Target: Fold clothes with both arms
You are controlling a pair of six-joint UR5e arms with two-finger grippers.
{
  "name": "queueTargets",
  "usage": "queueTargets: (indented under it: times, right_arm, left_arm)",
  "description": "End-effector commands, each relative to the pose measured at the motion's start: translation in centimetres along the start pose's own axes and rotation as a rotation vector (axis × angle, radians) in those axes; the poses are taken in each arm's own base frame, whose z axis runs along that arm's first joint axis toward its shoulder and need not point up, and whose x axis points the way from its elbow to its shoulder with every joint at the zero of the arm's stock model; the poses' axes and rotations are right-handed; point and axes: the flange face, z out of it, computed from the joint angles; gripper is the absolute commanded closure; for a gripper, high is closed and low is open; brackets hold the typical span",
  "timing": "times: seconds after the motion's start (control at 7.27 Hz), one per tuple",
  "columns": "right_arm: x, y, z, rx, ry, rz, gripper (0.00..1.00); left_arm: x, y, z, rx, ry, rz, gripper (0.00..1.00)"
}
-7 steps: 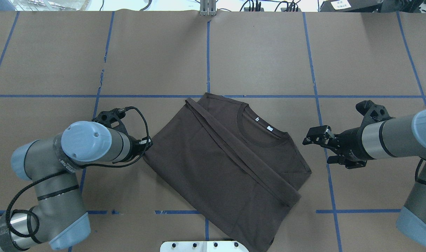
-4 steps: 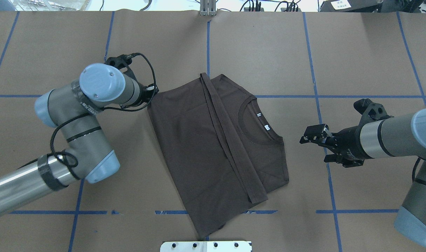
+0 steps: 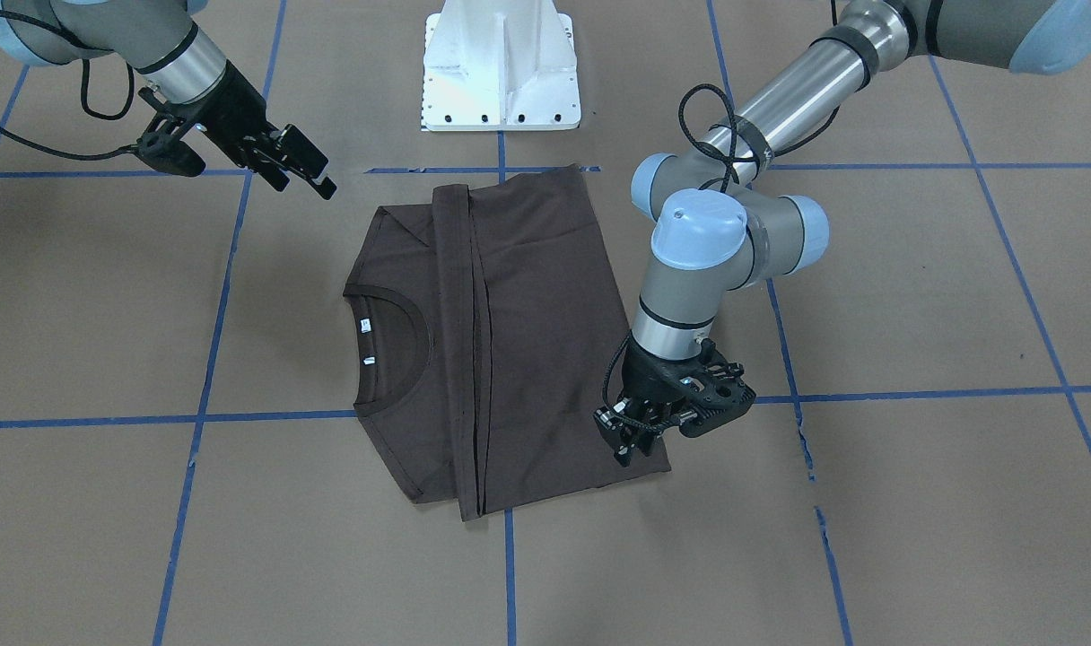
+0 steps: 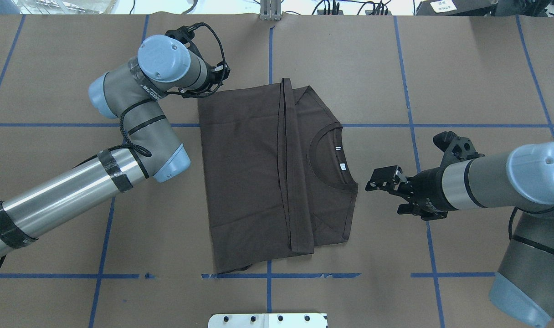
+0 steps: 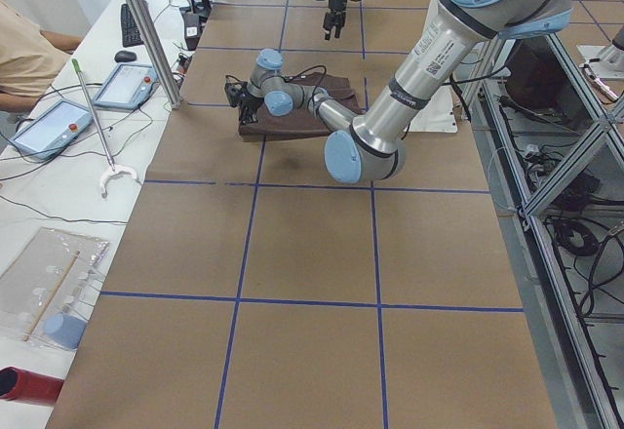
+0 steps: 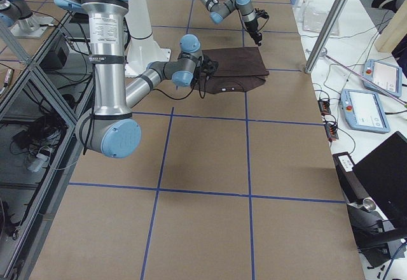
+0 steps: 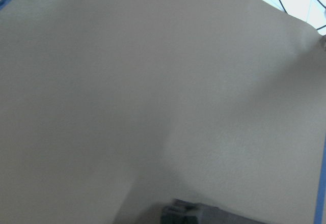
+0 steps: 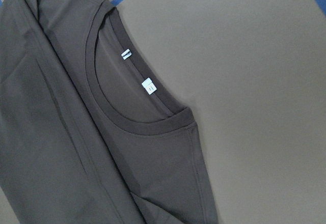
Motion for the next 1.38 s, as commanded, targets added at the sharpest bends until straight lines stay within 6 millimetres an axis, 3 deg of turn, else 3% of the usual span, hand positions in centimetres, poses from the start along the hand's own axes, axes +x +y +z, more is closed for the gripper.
queueTargets:
  times: [0.0, 0.14, 0.28, 0.55, 0.96, 1.24]
  right_arm:
    - [-5.6, 4.1, 3.8, 0.048, 0.087, -0.018, 0.0]
    - [-9.4, 8.5, 6.2, 0.068, 0.179, -0.061, 0.0]
    - [-11.8, 11.7, 8.4, 0.074, 0.246, -0.181, 0.0]
    - [-13.9, 13.1, 13.7, 0.047, 0.329, -0.329, 0.0]
    - [-14.3, 13.6, 15.6, 0.009, 0.467, -0.49, 0.0]
    - [-13.2, 14.5, 17.5, -0.003, 0.509, -0.503, 0.0]
  left_arm:
    - [0.2, 2.3, -6.5, -0.136, 0.12, 0.008, 0.01]
    - [-3.2, 3.2, -10.4, -0.188, 0.159, 0.017, 0.01]
    - [-5.4, 3.3, -12.3, -0.212, 0.172, 0.027, 0.01]
    - [-5.6, 3.2, -12.5, -0.21, 0.172, 0.017, 0.02]
    - [-5.9, 3.1, -12.4, -0.209, 0.166, 0.014, 0.02]
    - [-6.0, 3.2, -12.3, -0.21, 0.164, 0.012, 0.02]
